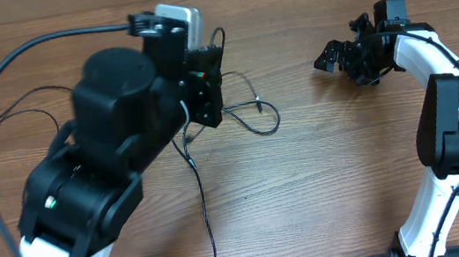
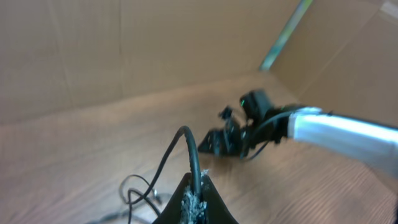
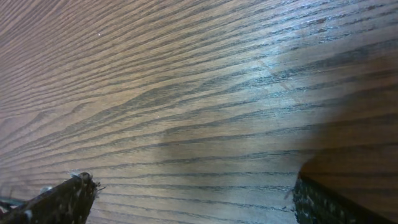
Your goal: Untangle cables
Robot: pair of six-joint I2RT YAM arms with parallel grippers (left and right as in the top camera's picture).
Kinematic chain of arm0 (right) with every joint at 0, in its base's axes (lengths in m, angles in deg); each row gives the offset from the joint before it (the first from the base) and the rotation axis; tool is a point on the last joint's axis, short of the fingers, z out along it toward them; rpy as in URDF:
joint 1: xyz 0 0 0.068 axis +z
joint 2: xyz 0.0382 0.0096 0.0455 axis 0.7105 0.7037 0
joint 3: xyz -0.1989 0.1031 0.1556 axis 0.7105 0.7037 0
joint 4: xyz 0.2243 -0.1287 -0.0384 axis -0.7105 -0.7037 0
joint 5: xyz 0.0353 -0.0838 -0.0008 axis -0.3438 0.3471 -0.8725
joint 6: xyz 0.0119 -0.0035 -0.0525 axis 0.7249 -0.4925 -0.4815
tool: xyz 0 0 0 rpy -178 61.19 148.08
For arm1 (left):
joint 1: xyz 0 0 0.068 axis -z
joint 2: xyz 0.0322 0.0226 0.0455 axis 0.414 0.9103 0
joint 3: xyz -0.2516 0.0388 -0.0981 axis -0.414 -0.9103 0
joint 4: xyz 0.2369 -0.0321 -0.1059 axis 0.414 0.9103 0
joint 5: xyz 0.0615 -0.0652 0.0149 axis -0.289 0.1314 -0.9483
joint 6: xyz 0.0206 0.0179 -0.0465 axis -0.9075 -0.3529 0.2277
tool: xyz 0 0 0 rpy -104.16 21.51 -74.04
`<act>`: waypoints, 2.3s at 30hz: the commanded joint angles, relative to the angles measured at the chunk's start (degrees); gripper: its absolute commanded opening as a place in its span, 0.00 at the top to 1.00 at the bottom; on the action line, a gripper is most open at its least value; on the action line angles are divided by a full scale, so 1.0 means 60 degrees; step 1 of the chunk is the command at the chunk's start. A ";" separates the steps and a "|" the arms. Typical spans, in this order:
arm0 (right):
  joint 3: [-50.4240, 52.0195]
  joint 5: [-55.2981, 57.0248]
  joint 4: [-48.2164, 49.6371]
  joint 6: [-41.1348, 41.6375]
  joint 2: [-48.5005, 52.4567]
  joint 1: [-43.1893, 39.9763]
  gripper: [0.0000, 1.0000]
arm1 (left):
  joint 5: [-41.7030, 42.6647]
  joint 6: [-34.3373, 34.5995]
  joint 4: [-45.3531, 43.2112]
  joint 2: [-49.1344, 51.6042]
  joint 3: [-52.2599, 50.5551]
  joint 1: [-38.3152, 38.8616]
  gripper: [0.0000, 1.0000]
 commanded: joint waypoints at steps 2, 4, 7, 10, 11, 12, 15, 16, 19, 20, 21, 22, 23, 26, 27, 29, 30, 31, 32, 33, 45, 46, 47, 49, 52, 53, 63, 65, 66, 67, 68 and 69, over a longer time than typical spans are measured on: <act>0.0102 0.0029 0.0062 -0.0066 0.0149 0.0040 0.00 | -0.0127 -0.0182 0.0637 0.0710 0.0062 -0.0036 0.96; 0.0102 0.0029 0.0062 -0.0062 0.0149 0.0040 0.00 | -0.0004 -0.0171 0.0976 0.1107 0.0062 -0.0036 0.96; 0.0102 0.0029 0.0062 -0.0066 0.0149 0.0040 0.00 | 0.0324 -0.0102 0.1311 0.1657 0.0062 -0.0036 0.96; 0.0102 0.0029 0.0066 -0.0066 0.0149 0.0040 0.00 | 0.0725 -0.0109 0.1530 0.2211 0.0062 -0.0033 0.93; 0.0102 0.0029 0.0062 -0.0066 0.0149 0.0040 0.00 | 0.0765 -0.0106 0.1596 0.2364 0.0062 -0.0036 0.92; 0.0102 0.0029 0.0062 -0.0062 0.0149 0.0040 0.00 | 0.0772 -0.0106 0.1676 0.2543 0.0062 -0.0033 0.91; 0.0102 0.0029 0.0062 -0.0062 0.0149 0.0040 0.00 | 0.0769 -0.0106 0.1963 0.3049 0.0062 -0.0036 0.84; 0.0102 0.0029 0.0062 -0.0062 0.0149 0.0040 0.00 | 0.0772 -0.0106 0.2065 0.3191 0.0062 -0.0033 0.76; 0.0102 0.0029 0.0062 -0.0062 0.0149 0.0040 0.00 | 0.1020 -0.0102 0.2466 0.3738 0.0062 -0.0029 0.42; 0.0102 0.0029 0.0062 -0.0062 0.0149 0.0040 0.00 | 0.1027 -0.0106 0.2583 0.3901 0.0062 -0.0029 0.33; 0.0102 0.0029 0.0062 -0.0066 0.0149 0.0040 0.00 | 0.0980 -0.0109 0.2743 0.4098 0.0062 -0.0029 0.30; 0.0102 0.0029 0.0062 -0.0066 0.0149 0.0040 0.00 | 0.0896 -0.0109 0.2852 0.4277 0.0062 -0.0029 0.30; 0.0102 0.0029 0.0062 -0.0062 0.0149 0.0040 0.00 | 0.0721 -0.0109 0.3020 0.4550 0.0062 -0.0040 0.29; 0.0102 0.0029 0.0062 -0.0066 0.0149 0.0040 0.00 | 0.0175 -0.0098 0.3337 0.5078 0.0062 -0.0040 0.26; 0.0102 0.0029 0.0062 -0.0062 0.0149 0.0040 0.00 | 0.0033 -0.0073 0.3421 0.5260 0.0058 -0.0040 0.25; 0.0102 0.0029 0.0062 -0.0062 0.0149 0.0040 0.00 | -0.0058 -0.0069 0.3537 0.5697 0.0062 -0.0040 0.28; 0.0102 0.0029 0.0062 -0.0062 0.0149 0.0040 0.00 | -0.0058 -0.0066 0.3559 0.5861 0.0062 -0.0040 0.30; 0.0102 0.0029 0.0062 -0.0066 0.0149 0.0040 0.00 | -0.0058 -0.0058 0.3563 0.6051 0.0062 -0.0044 0.32; 0.0102 0.0029 0.0062 -0.0066 0.0149 0.0040 0.00 | -0.0058 -0.0029 0.3548 0.6222 0.0062 -0.0044 0.33; 0.0102 0.0029 0.0066 -0.0062 0.0149 0.0040 0.00 | -0.0058 0.0007 0.3512 0.6411 0.0062 -0.0044 0.32; 0.0102 0.0029 0.0062 -0.0066 0.0149 0.0040 0.00 | 0.0069 0.0652 0.2667 0.7974 0.0058 -0.0044 0.67; 0.0102 0.0029 0.0062 -0.0066 0.0149 0.0040 0.00 | 0.0000 0.0831 0.2466 0.8120 0.0058 -0.0055 0.68; 0.0102 0.0029 0.0066 -0.0062 0.0149 0.0040 0.00 | -0.0117 0.1053 0.2280 0.8266 0.0062 -0.0055 0.67; 0.0102 0.0029 0.0062 -0.0062 0.0149 0.0040 0.00 | -0.0284 0.1494 0.1989 0.8531 0.0062 -0.0055 0.68; 0.0102 0.0029 0.0062 -0.0066 0.0149 0.0040 0.00 | -0.0357 0.2310 0.1647 0.8939 0.0058 -0.0055 0.70; 0.0102 0.0029 0.0062 -0.0062 0.0149 0.0040 0.00 | -0.0375 0.2524 0.1552 0.9060 0.0058 -0.0055 0.70; 0.0102 0.0029 0.0062 -0.0066 0.0149 0.0040 0.00 | -0.0430 0.4459 0.0860 0.9464 0.0062 -0.0517 0.62; 0.0102 0.0029 0.0062 -0.0062 0.0149 0.0040 0.00 | -0.0455 0.4659 0.0856 0.9464 0.0062 -0.0670 0.60; 0.0102 0.0029 0.0062 -0.0062 0.0149 0.0040 0.00 | -0.0459 0.4717 0.0845 0.9464 0.0062 -0.0736 0.58; 0.0102 0.0029 0.0062 -0.0062 0.0149 0.0040 0.00 | -0.0481 0.4758 0.0816 0.9464 0.0062 -0.0816 0.56; 0.0102 0.0029 0.0062 -0.0066 0.0149 0.0040 0.00 | -0.0557 0.4816 0.0787 0.9464 0.0058 -0.0889 0.55; 0.0102 0.0029 0.0066 -0.0066 0.0149 0.0040 0.00 | -0.0667 0.4903 0.0776 0.9468 0.0058 -0.0951 0.55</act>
